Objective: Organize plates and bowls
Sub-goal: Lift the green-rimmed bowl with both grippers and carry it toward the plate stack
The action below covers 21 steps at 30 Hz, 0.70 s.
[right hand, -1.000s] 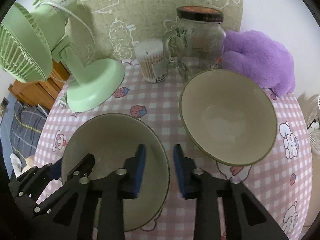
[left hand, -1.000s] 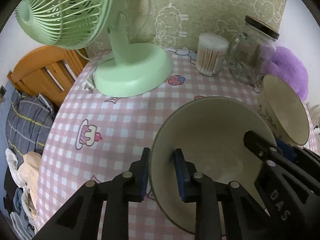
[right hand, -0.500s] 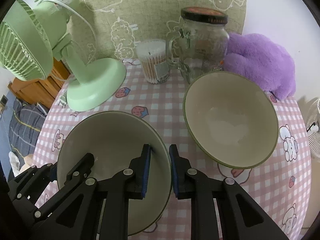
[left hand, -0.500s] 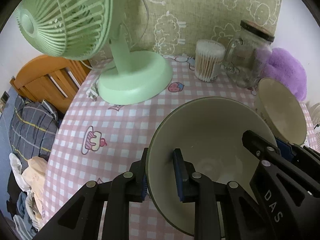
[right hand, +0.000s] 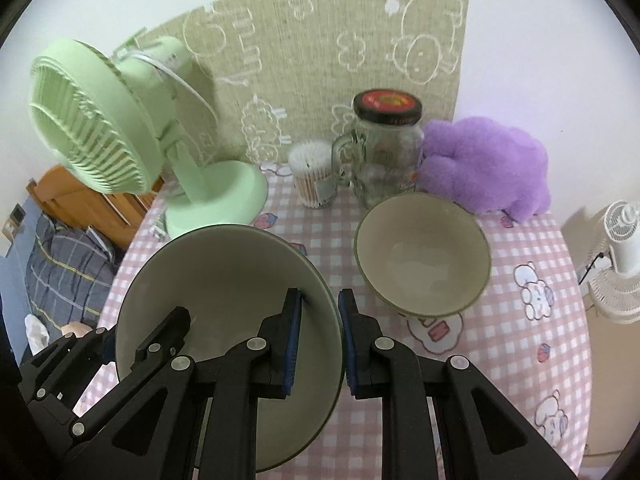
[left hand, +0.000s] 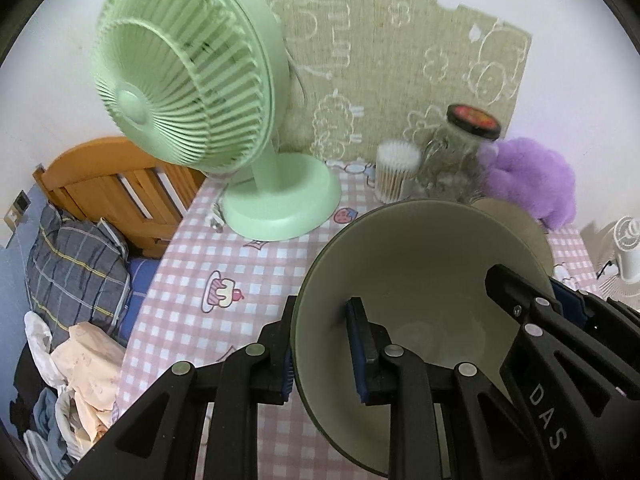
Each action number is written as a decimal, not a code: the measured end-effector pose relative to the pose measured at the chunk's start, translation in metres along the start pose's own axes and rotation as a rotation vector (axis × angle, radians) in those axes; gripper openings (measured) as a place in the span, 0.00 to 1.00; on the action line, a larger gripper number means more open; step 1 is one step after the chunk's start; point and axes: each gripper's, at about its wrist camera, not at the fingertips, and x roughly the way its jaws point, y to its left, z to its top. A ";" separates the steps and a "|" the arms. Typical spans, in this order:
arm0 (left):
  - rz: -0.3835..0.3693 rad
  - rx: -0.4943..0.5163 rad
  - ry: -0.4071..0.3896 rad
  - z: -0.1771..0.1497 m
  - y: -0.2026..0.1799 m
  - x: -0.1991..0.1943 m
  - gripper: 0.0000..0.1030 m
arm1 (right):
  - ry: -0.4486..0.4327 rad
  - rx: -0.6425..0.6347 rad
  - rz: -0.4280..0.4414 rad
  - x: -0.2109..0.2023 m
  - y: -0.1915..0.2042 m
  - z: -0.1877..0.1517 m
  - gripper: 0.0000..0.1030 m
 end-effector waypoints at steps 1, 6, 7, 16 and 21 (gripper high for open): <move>-0.006 0.001 -0.006 -0.002 0.000 -0.006 0.20 | -0.009 -0.003 -0.006 -0.008 0.001 -0.002 0.21; -0.031 0.011 -0.027 -0.015 0.002 -0.034 0.20 | -0.032 -0.007 -0.038 -0.038 0.008 -0.015 0.21; -0.038 0.013 -0.029 -0.018 0.004 -0.040 0.20 | -0.034 -0.006 -0.046 -0.045 0.010 -0.018 0.21; -0.133 0.075 -0.031 -0.059 0.002 -0.087 0.21 | -0.025 0.055 -0.107 -0.101 0.009 -0.065 0.21; -0.179 0.109 -0.037 -0.082 -0.006 -0.111 0.21 | -0.035 0.090 -0.159 -0.133 0.004 -0.095 0.21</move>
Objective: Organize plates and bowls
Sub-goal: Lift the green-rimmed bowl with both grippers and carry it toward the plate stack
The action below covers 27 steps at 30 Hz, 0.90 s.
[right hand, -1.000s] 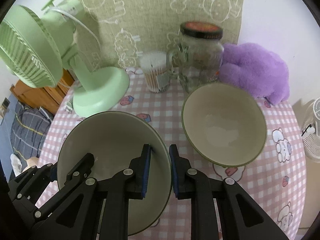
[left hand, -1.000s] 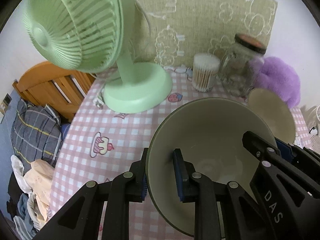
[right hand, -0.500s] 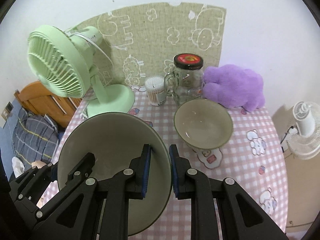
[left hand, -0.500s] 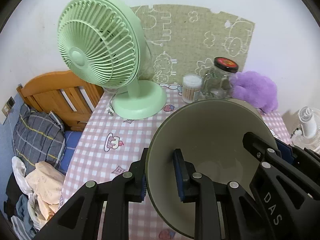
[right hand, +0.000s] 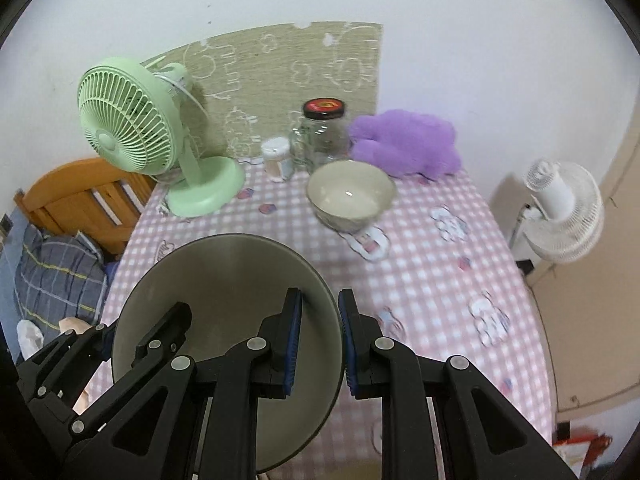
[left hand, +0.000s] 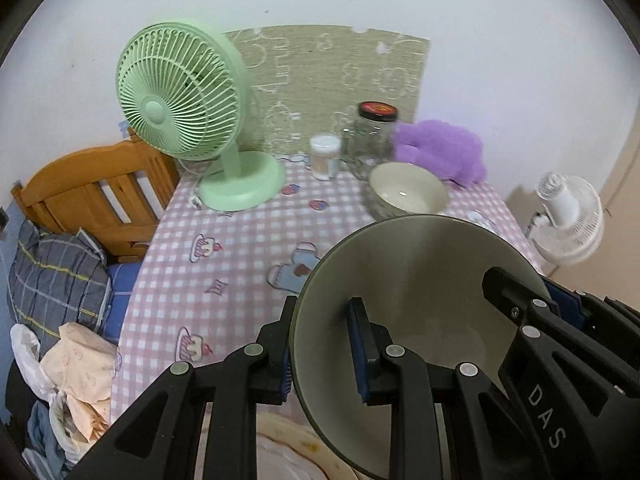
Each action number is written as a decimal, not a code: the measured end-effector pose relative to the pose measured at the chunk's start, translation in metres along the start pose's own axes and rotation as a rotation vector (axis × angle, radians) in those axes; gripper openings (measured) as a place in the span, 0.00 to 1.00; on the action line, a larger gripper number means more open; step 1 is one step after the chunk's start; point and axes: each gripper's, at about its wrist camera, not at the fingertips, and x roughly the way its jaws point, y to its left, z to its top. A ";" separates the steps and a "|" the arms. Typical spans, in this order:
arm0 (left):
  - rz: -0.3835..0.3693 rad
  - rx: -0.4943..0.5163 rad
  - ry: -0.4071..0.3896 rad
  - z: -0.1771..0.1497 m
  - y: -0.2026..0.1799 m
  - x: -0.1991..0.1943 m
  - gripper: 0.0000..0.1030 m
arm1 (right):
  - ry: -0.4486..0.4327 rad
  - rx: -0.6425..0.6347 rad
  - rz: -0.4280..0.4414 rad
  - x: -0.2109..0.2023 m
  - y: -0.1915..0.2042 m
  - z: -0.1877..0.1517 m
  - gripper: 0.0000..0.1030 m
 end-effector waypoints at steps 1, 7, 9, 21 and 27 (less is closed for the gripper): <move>-0.008 0.007 0.001 -0.004 -0.003 -0.004 0.21 | -0.002 0.006 -0.009 -0.005 -0.002 -0.004 0.21; -0.037 0.040 -0.002 -0.022 -0.024 -0.024 0.22 | -0.012 0.041 -0.040 -0.033 -0.021 -0.029 0.21; -0.041 0.042 -0.003 -0.028 -0.030 -0.030 0.22 | -0.017 0.048 -0.043 -0.039 -0.027 -0.035 0.21; -0.007 0.001 0.016 -0.061 -0.069 -0.049 0.22 | 0.005 0.018 0.006 -0.060 -0.069 -0.068 0.21; 0.027 -0.066 0.049 -0.083 -0.085 -0.047 0.22 | 0.036 -0.048 0.040 -0.058 -0.088 -0.082 0.21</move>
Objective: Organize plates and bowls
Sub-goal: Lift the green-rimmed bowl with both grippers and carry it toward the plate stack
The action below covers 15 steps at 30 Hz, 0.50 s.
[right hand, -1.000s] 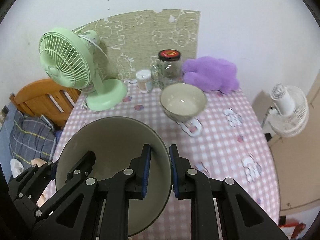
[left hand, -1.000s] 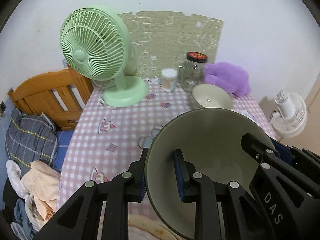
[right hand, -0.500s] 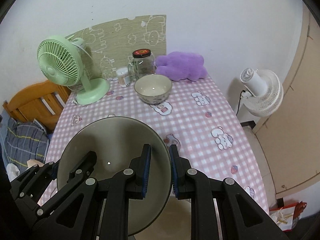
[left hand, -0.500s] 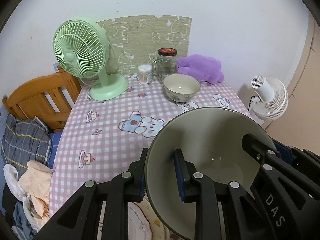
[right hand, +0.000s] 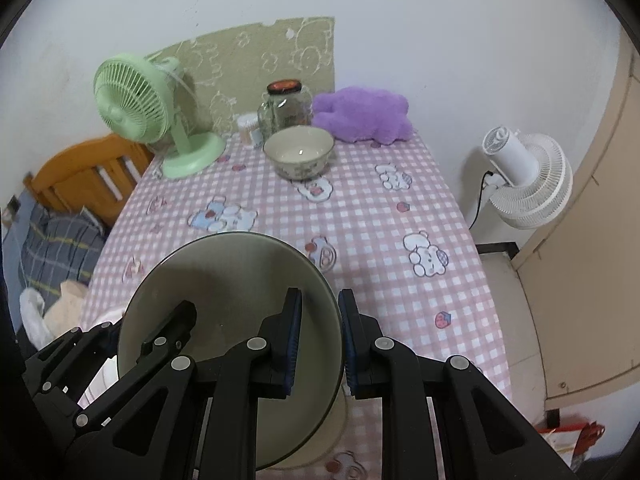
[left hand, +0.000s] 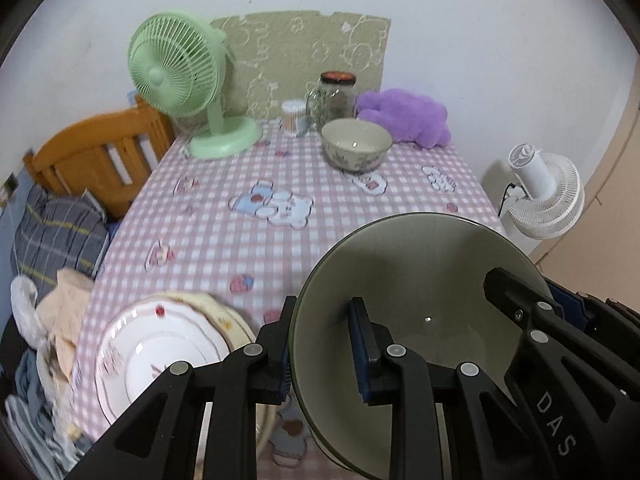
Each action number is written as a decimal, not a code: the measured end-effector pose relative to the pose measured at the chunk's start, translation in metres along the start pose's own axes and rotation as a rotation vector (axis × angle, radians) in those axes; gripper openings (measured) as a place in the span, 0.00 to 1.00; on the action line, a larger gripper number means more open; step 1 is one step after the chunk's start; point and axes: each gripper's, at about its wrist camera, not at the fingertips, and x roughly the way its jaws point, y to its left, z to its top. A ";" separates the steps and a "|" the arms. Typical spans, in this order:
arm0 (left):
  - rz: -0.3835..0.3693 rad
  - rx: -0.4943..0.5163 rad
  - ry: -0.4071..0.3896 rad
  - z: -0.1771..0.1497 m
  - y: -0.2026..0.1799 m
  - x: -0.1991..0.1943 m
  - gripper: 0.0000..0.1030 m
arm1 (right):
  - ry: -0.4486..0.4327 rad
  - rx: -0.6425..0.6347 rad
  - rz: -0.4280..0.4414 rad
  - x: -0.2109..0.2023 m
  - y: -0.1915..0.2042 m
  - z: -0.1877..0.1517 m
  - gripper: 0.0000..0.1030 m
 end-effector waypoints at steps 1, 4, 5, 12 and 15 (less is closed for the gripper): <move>0.009 -0.011 0.006 -0.005 -0.002 0.002 0.22 | 0.008 -0.012 0.008 0.002 -0.003 -0.004 0.21; 0.026 -0.032 0.023 -0.017 -0.005 0.007 0.22 | 0.033 -0.037 0.027 0.009 -0.008 -0.013 0.21; 0.030 -0.039 0.032 -0.021 -0.006 0.009 0.22 | 0.043 -0.043 0.032 0.012 -0.010 -0.017 0.21; 0.045 -0.051 0.070 -0.038 -0.011 0.021 0.22 | 0.089 -0.072 0.048 0.028 -0.013 -0.031 0.21; 0.047 -0.050 0.082 -0.043 -0.011 0.026 0.22 | 0.103 -0.072 0.052 0.032 -0.015 -0.035 0.21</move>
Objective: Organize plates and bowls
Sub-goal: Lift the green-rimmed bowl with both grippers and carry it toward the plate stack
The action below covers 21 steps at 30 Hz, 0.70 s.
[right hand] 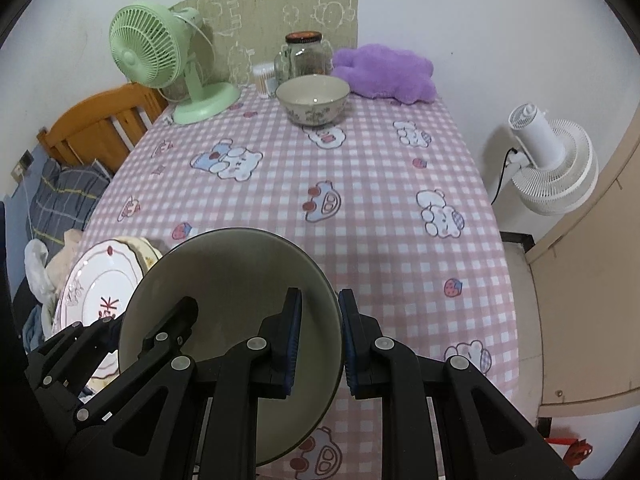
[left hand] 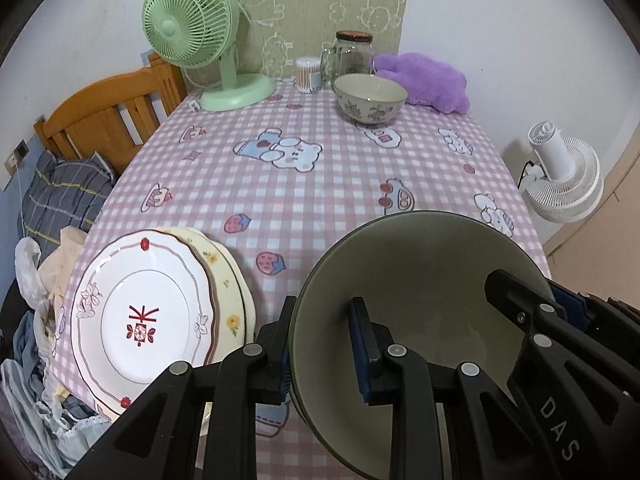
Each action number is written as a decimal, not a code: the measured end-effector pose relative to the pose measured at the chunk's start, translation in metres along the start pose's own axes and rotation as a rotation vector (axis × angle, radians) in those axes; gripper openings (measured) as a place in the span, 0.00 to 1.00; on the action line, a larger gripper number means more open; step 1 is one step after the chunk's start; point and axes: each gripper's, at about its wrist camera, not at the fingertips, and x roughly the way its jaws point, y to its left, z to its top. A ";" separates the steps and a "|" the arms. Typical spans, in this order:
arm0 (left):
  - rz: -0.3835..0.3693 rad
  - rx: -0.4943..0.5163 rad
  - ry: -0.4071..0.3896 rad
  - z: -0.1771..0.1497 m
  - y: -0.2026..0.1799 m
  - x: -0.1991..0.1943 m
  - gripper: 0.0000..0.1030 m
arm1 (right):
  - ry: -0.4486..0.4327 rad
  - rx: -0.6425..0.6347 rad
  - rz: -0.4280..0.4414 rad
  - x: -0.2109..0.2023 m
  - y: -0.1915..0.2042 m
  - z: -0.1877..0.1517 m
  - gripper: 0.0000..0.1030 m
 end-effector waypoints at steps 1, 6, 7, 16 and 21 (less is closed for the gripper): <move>0.000 -0.001 0.006 -0.001 0.000 0.002 0.23 | 0.007 -0.002 -0.001 0.002 0.000 -0.001 0.21; 0.004 0.005 0.029 -0.006 0.000 0.012 0.23 | 0.036 -0.001 -0.004 0.011 0.000 -0.006 0.21; 0.005 0.007 0.034 -0.007 0.000 0.014 0.23 | 0.043 0.000 -0.005 0.014 0.000 -0.007 0.21; 0.035 0.042 0.033 -0.010 -0.001 0.021 0.23 | 0.081 0.018 -0.005 0.026 0.002 -0.010 0.21; 0.048 0.060 0.036 -0.010 0.001 0.022 0.23 | 0.091 0.032 0.000 0.030 0.003 -0.012 0.21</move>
